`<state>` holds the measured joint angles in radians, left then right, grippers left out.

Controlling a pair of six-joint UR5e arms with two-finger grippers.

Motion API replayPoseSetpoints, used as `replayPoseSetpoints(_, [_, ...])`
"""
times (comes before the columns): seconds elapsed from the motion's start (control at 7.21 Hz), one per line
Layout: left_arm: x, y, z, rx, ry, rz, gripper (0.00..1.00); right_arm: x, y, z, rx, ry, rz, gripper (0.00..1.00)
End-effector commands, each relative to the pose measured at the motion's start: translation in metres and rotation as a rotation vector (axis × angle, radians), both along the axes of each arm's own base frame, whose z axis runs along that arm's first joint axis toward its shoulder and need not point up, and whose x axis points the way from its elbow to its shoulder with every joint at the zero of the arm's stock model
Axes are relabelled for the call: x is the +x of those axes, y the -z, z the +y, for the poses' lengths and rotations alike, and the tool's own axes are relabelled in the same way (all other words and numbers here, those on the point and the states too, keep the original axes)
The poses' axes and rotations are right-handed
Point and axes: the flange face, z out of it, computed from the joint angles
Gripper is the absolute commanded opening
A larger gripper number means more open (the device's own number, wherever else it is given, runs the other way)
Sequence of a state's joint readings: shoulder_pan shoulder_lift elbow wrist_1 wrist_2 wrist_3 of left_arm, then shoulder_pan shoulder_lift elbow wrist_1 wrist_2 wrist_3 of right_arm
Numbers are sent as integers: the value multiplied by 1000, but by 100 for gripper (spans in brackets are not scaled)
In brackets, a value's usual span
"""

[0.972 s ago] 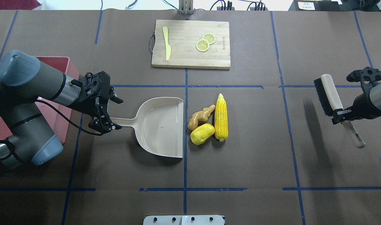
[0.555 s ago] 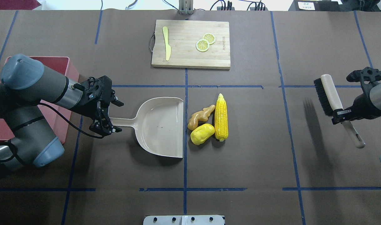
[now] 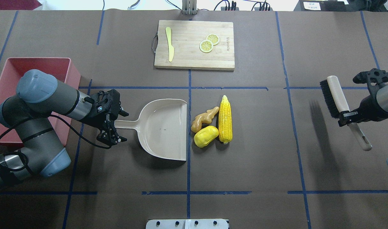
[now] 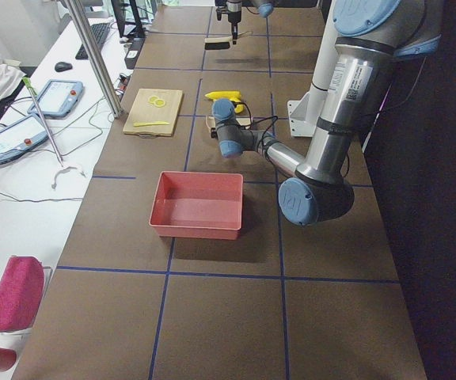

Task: Sweep and dump trash into bin
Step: 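Grasp the beige dustpan handle with the left gripper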

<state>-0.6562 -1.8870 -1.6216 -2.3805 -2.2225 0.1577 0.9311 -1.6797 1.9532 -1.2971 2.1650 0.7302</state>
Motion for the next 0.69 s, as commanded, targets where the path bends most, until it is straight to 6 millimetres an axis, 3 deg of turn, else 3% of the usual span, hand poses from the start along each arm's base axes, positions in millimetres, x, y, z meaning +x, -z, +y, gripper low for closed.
replayPoseSetpoints(0.0, [13,-11,6,-11,-16,-15,99,-1,0,0,0,2,-1,0])
replayPoseSetpoints(0.28, [17,-13,3,-16,-18,-19,98,0,0,1,0,2,-1,0])
replayPoseSetpoints(0.56, [19,-18,2,-24,-16,-30,85,0,-1,1,2,2,0,0])
